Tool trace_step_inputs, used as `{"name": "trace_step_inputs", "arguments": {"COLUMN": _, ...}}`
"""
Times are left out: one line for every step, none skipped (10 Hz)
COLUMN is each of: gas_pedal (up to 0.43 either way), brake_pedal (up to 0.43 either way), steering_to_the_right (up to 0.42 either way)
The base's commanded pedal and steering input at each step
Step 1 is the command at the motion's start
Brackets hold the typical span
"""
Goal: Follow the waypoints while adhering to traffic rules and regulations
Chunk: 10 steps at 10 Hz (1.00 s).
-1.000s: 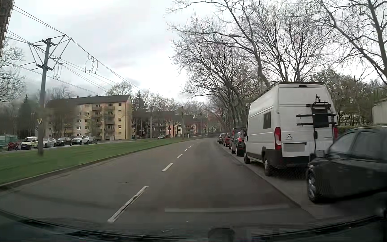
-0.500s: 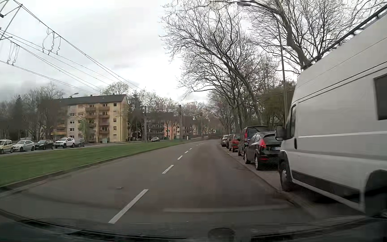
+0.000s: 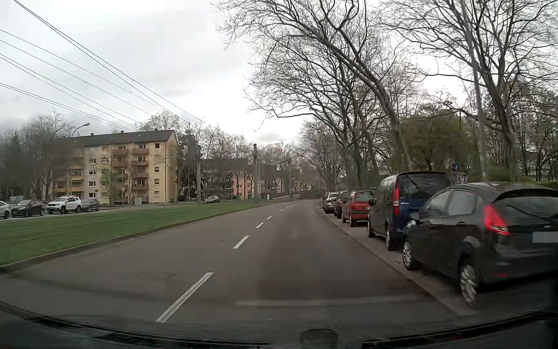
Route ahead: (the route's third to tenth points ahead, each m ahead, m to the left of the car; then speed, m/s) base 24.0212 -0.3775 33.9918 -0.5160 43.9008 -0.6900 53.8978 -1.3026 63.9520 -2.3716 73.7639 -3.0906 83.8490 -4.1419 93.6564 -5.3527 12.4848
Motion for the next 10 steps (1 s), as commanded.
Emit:
{"name": "trace_step_inputs", "arguments": {"gas_pedal": 0.130, "brake_pedal": 0.000, "steering_to_the_right": 0.001}}
{"name": "trace_step_inputs", "arguments": {"gas_pedal": 0.130, "brake_pedal": 0.000, "steering_to_the_right": 0.001}}
{"name": "trace_step_inputs", "arguments": {"gas_pedal": 0.130, "brake_pedal": 0.000, "steering_to_the_right": 0.001}}
{"name": "trace_step_inputs", "arguments": {"gas_pedal": 0.130, "brake_pedal": 0.000, "steering_to_the_right": 0.001}}
{"name": "trace_step_inputs", "arguments": {"gas_pedal": 0.130, "brake_pedal": 0.000, "steering_to_the_right": 0.001}}
{"name": "trace_step_inputs", "arguments": {"gas_pedal": 0.130, "brake_pedal": 0.000, "steering_to_the_right": 0.002}}
{"name": "trace_step_inputs", "arguments": {"gas_pedal": 0.130, "brake_pedal": 0.000, "steering_to_the_right": 0.002}}
{"name": "trace_step_inputs", "arguments": {"gas_pedal": 0.130, "brake_pedal": 0.000, "steering_to_the_right": 0.002}}
{"name": "trace_step_inputs", "arguments": {"gas_pedal": 0.130, "brake_pedal": 0.000, "steering_to_the_right": 0.002}}
{"name": "trace_step_inputs", "arguments": {"gas_pedal": 0.130, "brake_pedal": 0.000, "steering_to_the_right": 0.003}}
